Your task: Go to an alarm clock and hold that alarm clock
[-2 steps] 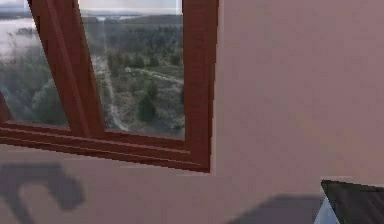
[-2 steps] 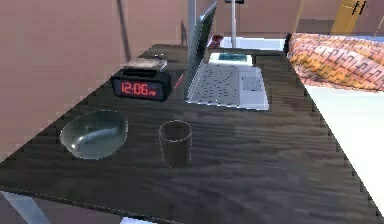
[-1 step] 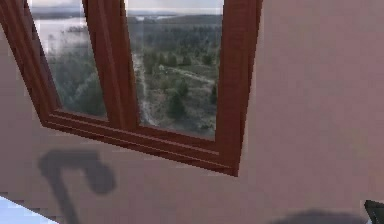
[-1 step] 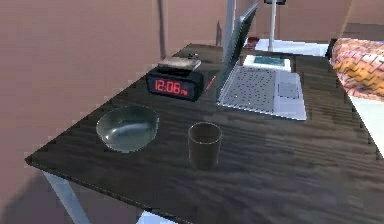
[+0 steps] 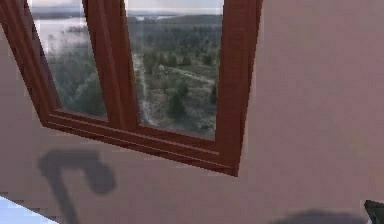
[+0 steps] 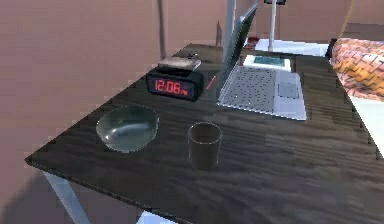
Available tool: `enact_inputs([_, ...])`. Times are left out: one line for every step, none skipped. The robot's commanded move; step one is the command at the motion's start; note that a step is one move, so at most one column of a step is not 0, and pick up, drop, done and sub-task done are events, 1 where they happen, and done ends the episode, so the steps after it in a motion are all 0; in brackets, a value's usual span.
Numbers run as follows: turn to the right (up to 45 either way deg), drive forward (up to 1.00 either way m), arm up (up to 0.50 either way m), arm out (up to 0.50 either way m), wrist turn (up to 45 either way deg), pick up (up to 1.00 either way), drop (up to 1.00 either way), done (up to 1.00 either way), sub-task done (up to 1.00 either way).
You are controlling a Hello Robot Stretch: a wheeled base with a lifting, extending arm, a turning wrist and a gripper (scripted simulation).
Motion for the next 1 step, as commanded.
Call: enact_inputs([0.0,0.0,0.38,0.0,0.0,0.0,0.0,0.0,0.0])
